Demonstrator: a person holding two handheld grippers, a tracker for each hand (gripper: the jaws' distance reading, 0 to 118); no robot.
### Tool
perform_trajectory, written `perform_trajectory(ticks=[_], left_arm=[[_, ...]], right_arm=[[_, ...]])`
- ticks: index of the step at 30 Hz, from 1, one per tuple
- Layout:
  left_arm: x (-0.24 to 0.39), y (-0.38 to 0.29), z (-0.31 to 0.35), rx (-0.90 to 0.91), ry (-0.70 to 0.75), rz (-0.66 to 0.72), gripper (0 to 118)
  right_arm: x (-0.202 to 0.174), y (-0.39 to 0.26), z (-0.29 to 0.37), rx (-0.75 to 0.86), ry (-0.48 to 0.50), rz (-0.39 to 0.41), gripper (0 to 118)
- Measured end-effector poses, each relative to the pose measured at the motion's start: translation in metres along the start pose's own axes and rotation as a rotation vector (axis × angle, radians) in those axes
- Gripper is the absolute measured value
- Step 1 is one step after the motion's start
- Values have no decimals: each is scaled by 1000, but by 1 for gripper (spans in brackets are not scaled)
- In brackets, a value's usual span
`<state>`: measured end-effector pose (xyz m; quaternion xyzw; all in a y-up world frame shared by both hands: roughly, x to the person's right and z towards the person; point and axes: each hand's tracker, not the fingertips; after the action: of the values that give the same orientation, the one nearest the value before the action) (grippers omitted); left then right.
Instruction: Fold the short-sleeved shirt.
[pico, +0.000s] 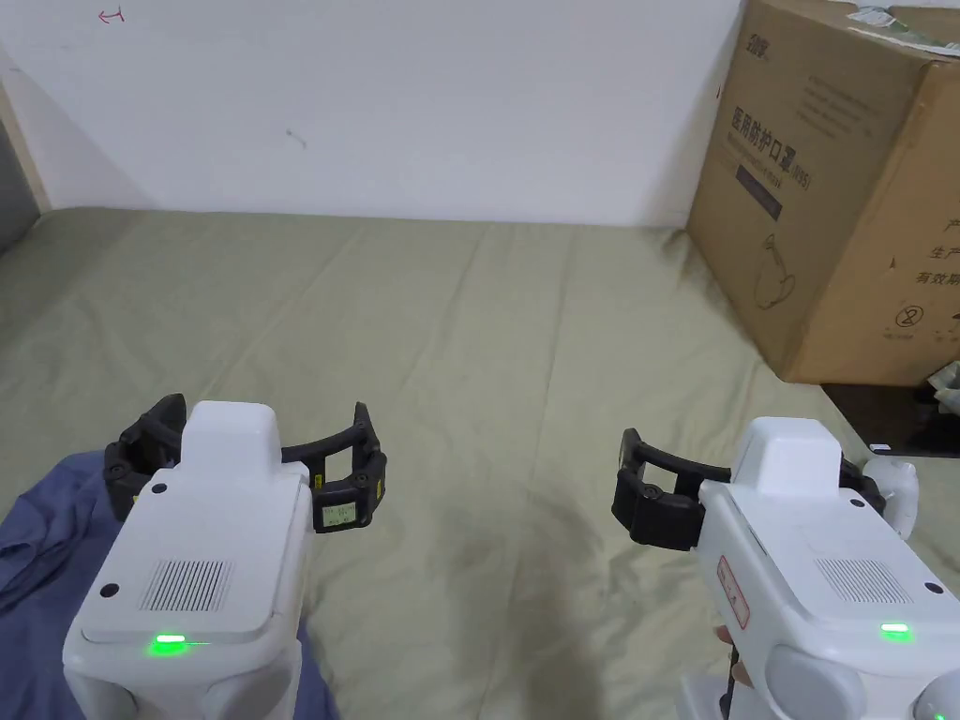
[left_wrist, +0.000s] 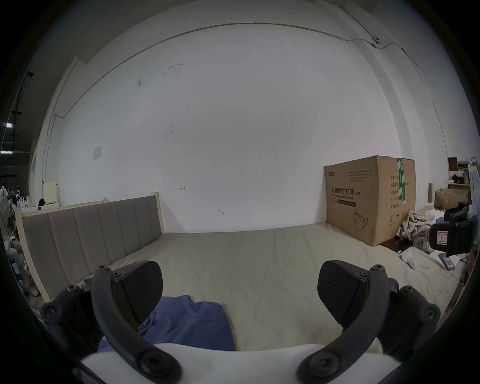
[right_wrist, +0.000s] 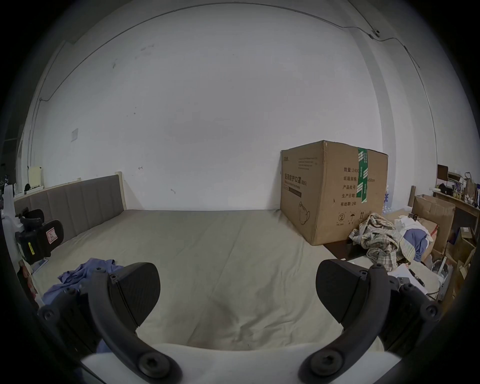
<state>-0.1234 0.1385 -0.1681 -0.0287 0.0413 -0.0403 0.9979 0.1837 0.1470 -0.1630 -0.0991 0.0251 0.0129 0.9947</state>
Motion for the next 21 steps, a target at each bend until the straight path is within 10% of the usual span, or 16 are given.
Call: perform_trajectory(ticks=[21], left_arm=[[3,4,1,10,-14,-26,118]], right_arm=[[-7,6,6,26,16,21,118]])
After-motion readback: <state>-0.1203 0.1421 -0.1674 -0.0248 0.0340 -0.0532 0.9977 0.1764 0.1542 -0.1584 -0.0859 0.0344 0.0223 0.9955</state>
